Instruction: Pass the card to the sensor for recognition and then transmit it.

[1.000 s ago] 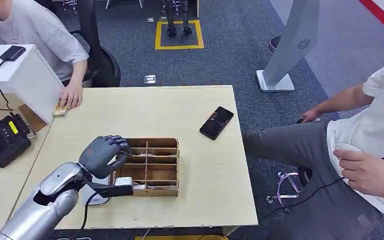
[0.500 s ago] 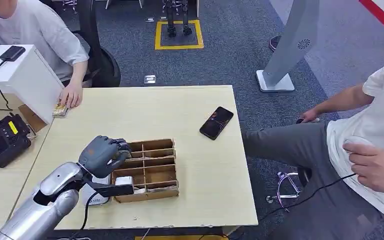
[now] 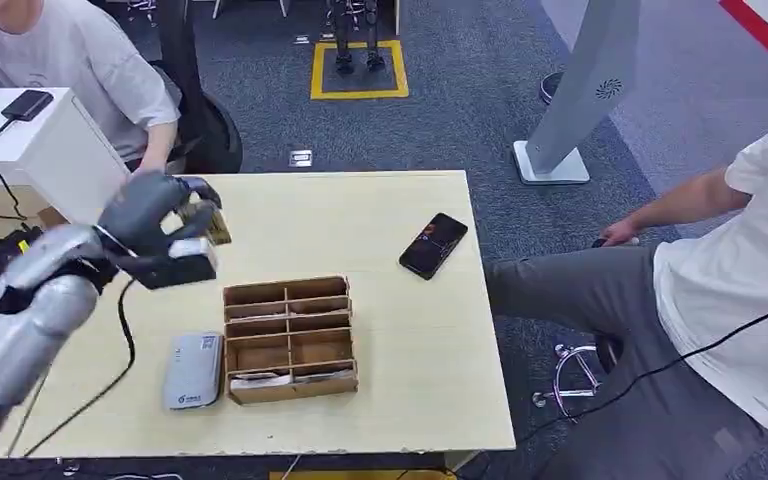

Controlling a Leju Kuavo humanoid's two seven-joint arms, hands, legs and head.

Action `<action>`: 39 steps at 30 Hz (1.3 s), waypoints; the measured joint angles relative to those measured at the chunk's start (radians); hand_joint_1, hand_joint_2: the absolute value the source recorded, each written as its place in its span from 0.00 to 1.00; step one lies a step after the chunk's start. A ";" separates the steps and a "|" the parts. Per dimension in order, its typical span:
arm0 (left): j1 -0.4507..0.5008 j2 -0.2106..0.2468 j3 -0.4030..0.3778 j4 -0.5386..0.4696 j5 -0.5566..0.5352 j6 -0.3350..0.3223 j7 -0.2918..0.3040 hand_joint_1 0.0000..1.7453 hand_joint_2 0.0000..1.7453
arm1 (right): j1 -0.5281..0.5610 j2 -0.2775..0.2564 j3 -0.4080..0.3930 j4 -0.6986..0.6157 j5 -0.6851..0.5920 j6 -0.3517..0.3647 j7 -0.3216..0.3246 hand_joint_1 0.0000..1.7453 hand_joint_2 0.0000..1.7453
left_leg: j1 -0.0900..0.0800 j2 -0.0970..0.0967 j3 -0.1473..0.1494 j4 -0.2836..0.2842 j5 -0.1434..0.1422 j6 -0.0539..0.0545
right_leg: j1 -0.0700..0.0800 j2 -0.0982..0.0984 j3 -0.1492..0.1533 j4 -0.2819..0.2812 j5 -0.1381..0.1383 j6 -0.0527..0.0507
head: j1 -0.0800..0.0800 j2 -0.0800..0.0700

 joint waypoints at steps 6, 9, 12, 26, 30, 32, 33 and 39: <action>-0.254 0.035 0.018 0.001 0.045 -0.015 0.048 1.00 1.00 | -0.001 -0.001 -0.003 0.000 -0.003 -0.004 0.000 0.00 1.00 | -0.002 0.003 0.001 0.000 0.000 0.000 | -0.002 0.004 0.000 0.001 0.001 0.001 | -0.001 0.000; -0.342 0.046 0.017 0.001 0.070 -0.037 0.082 1.00 1.00 | -0.001 -0.001 -0.003 0.000 -0.005 -0.004 0.001 0.00 1.00 | -0.001 0.001 0.000 0.000 0.000 0.000 | -0.002 0.003 -0.001 0.001 0.000 0.001 | -0.001 0.000; -0.510 0.060 0.017 0.010 0.115 -0.120 0.137 1.00 1.00 | -0.002 -0.001 -0.004 0.000 -0.008 -0.001 0.007 0.00 1.00 | 0.000 0.002 -0.003 0.000 0.000 0.000 | -0.001 0.003 -0.004 0.000 0.001 0.001 | 0.000 0.000; -0.579 0.093 0.011 0.012 0.110 -0.063 0.151 1.00 1.00 | -0.011 0.001 -0.005 0.000 -0.009 0.005 0.008 0.00 1.00 | -0.002 0.002 -0.001 0.000 0.000 0.000 | -0.003 0.003 -0.003 0.001 0.001 0.001 | 0.000 0.000; -0.573 0.096 0.011 0.012 0.101 -0.048 0.165 1.00 1.00 | -0.012 0.001 -0.005 0.000 -0.008 0.004 0.000 0.00 1.00 | -0.002 0.002 -0.001 0.000 0.000 0.000 | -0.003 0.003 -0.003 0.001 0.000 0.001 | 0.000 0.000; -0.537 0.096 0.008 0.017 0.050 0.014 0.174 1.00 1.00 | -0.014 0.001 -0.005 0.000 -0.004 0.003 0.000 0.00 1.00 | -0.003 0.002 0.000 0.000 0.000 0.000 | -0.004 0.003 -0.003 0.001 0.000 0.001 | 0.000 0.000; -0.506 0.094 0.004 0.029 -0.003 0.070 0.174 1.00 1.00 | -0.015 0.001 -0.004 0.000 0.000 0.004 0.002 0.00 1.00 | -0.004 0.002 0.001 0.000 0.000 0.000 | -0.004 0.003 -0.002 0.001 0.000 0.001 | 0.000 0.000; -0.260 -0.004 -0.008 0.205 -0.359 0.461 0.188 1.00 1.00 | -0.026 0.003 0.012 0.004 0.033 0.005 0.008 0.00 1.00 | -0.003 0.000 0.002 0.000 0.002 0.000 | -0.004 0.002 0.001 0.001 0.001 0.001 | -0.001 0.000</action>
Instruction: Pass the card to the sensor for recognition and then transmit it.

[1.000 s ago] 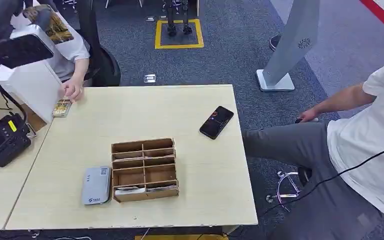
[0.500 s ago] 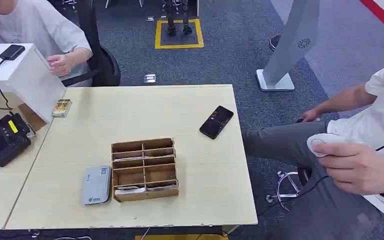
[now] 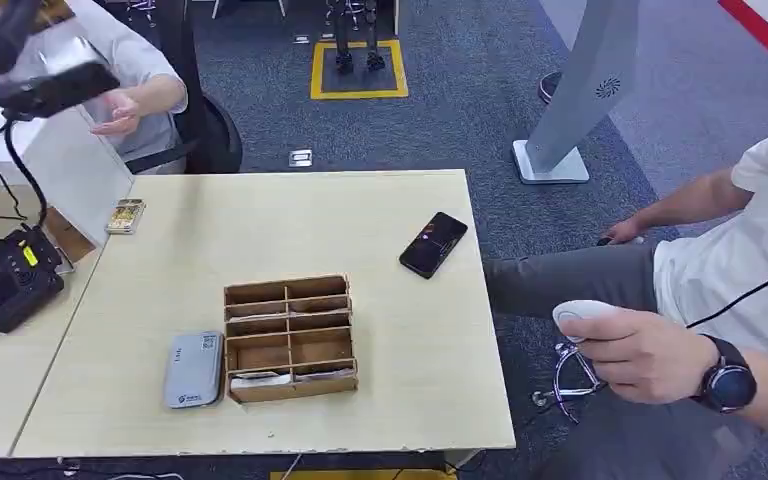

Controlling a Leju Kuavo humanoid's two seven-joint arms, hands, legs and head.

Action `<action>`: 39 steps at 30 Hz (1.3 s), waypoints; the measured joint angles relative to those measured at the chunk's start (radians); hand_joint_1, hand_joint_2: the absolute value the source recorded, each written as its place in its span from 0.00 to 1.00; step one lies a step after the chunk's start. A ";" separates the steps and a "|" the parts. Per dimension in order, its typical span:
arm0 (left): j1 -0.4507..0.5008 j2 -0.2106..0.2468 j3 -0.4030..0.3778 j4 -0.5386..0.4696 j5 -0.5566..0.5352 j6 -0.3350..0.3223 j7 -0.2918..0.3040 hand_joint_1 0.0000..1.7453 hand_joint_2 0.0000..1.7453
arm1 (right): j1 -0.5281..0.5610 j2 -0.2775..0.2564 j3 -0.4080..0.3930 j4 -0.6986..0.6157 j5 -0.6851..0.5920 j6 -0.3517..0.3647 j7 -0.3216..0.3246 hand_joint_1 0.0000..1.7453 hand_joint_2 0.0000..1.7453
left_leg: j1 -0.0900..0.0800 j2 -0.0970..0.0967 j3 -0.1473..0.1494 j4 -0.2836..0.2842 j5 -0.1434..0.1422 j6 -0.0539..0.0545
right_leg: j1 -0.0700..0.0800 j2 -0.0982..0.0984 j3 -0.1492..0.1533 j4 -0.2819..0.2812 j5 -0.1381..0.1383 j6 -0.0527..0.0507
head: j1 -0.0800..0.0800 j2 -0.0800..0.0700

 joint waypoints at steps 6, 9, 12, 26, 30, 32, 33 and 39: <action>0.172 -0.120 0.013 0.196 -0.139 0.094 0.023 1.00 1.00 | -0.005 0.001 0.030 0.004 0.022 -0.001 0.011 0.00 1.00 | 0.000 0.001 -0.001 0.000 0.000 0.001 | 0.000 0.001 -0.001 0.000 0.001 0.000 | 0.000 0.000; 0.208 -0.165 0.042 0.281 -0.185 0.121 0.037 1.00 1.00 | -0.007 0.002 0.043 0.005 0.024 0.000 0.012 0.00 1.00 | 0.000 0.001 -0.001 0.000 0.000 0.001 | 0.000 0.001 -0.001 -0.001 0.001 0.001 | 0.001 0.000; 0.228 -0.186 0.067 0.345 -0.200 0.133 0.035 1.00 1.00 | -0.006 0.002 0.049 0.005 0.024 -0.001 0.016 0.00 1.00 | 0.000 0.001 -0.001 0.000 0.000 0.000 | 0.000 0.001 -0.001 -0.001 0.001 0.001 | 0.000 0.000; 0.262 -0.216 0.139 0.450 -0.229 0.145 0.027 1.00 1.00 | -0.005 0.002 0.061 0.005 0.016 -0.005 0.014 0.00 1.00 | 0.000 0.001 -0.001 0.000 0.000 0.000 | 0.000 0.001 -0.001 -0.001 0.001 0.001 | 0.000 0.000; 0.265 -0.221 0.151 0.460 -0.234 0.145 0.027 1.00 1.00 | -0.005 0.002 0.061 0.005 0.014 -0.006 0.014 0.00 1.00 | 0.000 0.001 -0.001 0.000 0.000 0.000 | 0.000 0.001 -0.001 -0.001 0.001 0.001 | 0.001 0.000; 0.266 -0.224 0.155 0.465 -0.234 0.145 0.027 0.00 1.00 | -0.004 0.002 0.061 0.005 0.014 -0.008 0.014 0.00 1.00 | 0.000 0.001 -0.001 0.000 0.000 0.000 | 0.000 0.001 -0.001 -0.001 0.001 0.001 | 0.001 0.000; 0.267 -0.225 0.156 0.468 -0.234 0.144 0.027 0.00 1.00 | -0.004 0.002 0.061 0.005 0.014 -0.008 0.016 0.00 1.00 | 0.000 0.001 -0.001 0.000 0.000 0.000 | 0.000 0.001 -0.001 -0.001 0.001 0.001 | 0.001 0.000; 0.269 -0.228 0.174 0.472 -0.240 0.160 0.000 0.00 1.00 | -0.004 0.002 0.061 0.005 0.010 -0.010 0.013 0.00 1.00 | 0.000 0.001 -0.001 0.000 0.000 0.000 | 0.000 0.001 -0.001 0.000 0.001 0.001 | 0.001 0.000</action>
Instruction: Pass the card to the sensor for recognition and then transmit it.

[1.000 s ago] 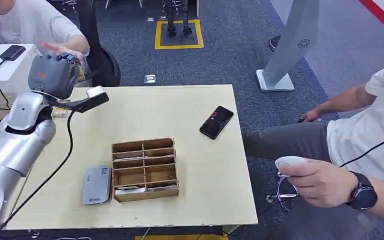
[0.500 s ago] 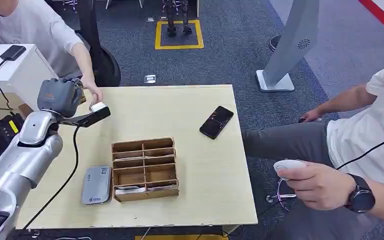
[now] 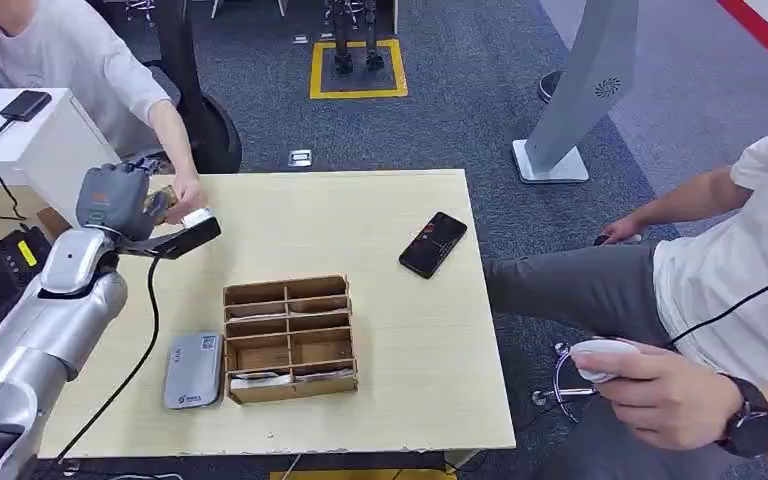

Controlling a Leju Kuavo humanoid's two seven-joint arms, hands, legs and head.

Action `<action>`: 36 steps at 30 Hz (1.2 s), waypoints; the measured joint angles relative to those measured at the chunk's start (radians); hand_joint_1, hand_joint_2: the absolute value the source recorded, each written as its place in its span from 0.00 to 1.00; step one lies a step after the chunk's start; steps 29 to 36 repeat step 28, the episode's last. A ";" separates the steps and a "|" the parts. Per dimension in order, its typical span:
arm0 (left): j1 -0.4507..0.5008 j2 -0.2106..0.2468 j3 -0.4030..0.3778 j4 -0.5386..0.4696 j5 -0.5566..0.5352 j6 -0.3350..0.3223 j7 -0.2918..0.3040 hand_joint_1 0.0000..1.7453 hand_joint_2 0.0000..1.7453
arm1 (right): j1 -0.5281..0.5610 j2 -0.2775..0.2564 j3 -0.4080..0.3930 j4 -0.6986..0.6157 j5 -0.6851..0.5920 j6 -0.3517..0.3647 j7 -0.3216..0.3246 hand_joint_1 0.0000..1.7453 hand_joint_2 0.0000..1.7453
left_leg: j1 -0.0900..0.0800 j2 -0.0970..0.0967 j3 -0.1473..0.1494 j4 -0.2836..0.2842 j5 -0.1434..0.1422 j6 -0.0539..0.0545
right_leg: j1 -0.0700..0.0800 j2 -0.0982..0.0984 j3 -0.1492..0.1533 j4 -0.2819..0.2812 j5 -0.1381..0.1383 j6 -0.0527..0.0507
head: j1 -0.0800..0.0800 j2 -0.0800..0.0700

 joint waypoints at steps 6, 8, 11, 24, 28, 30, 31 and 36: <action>0.013 0.004 0.022 0.000 -0.001 0.012 -0.016 0.00 1.00 | 0.001 0.000 0.000 0.000 -0.003 -0.002 -0.002 0.00 1.00 | 0.000 0.000 0.000 0.000 0.000 0.000 | 0.000 0.000 0.000 0.000 0.000 0.000 | 0.000 0.000; 0.015 0.004 0.028 0.000 -0.001 0.013 -0.017 0.00 1.00 | 0.000 0.000 0.000 0.000 -0.003 -0.002 -0.003 0.00 1.00 | 0.000 0.000 0.000 0.000 0.000 0.000 | 0.000 0.000 0.000 0.000 0.000 0.000 | 0.000 0.000; 0.025 0.007 0.038 -0.002 0.010 0.029 -0.031 0.00 1.00 | 0.001 0.000 0.000 0.000 -0.008 -0.003 -0.004 0.00 1.00 | 0.000 0.000 0.000 0.000 0.000 0.000 | 0.000 0.000 0.000 0.000 0.000 0.000 | 0.000 0.000; 0.768 0.081 0.503 -0.659 0.287 0.198 -0.300 0.00 1.00 | 0.047 0.000 -0.027 0.000 -0.068 -0.018 0.007 0.00 1.00 | 0.000 0.022 0.008 -0.003 -0.012 -0.002 | -0.001 0.022 0.000 0.000 -0.006 -0.004 | 0.001 0.000; 0.955 0.002 0.845 -0.806 0.429 0.081 -0.412 0.00 1.00 | 0.079 0.004 -0.051 -0.004 -0.077 -0.025 0.007 0.00 1.00 | 0.000 0.016 0.007 -0.003 -0.014 0.000 | 0.000 0.016 0.001 -0.001 -0.010 -0.002 | 0.000 0.000; 0.955 0.002 0.845 -0.806 0.429 0.081 -0.412 0.00 1.00 | 0.079 0.004 -0.051 -0.004 -0.077 -0.025 0.007 0.00 1.00 | 0.000 0.016 0.007 -0.003 -0.014 0.000 | 0.000 0.016 0.001 -0.001 -0.010 -0.002 | 0.000 0.000; 0.955 0.002 0.845 -0.806 0.429 0.081 -0.412 0.00 1.00 | 0.079 0.004 -0.051 -0.004 -0.077 -0.025 0.007 0.00 1.00 | 0.000 0.016 0.007 -0.003 -0.014 0.000 | 0.000 0.016 0.001 -0.001 -0.010 -0.002 | 0.000 0.000; 0.955 0.002 0.845 -0.806 0.429 0.081 -0.412 0.00 1.00 | 0.079 0.004 -0.051 -0.004 -0.077 -0.025 0.007 0.00 1.00 | 0.000 0.016 0.007 -0.003 -0.014 0.000 | 0.000 0.016 0.001 -0.001 -0.010 -0.002 | 0.000 0.000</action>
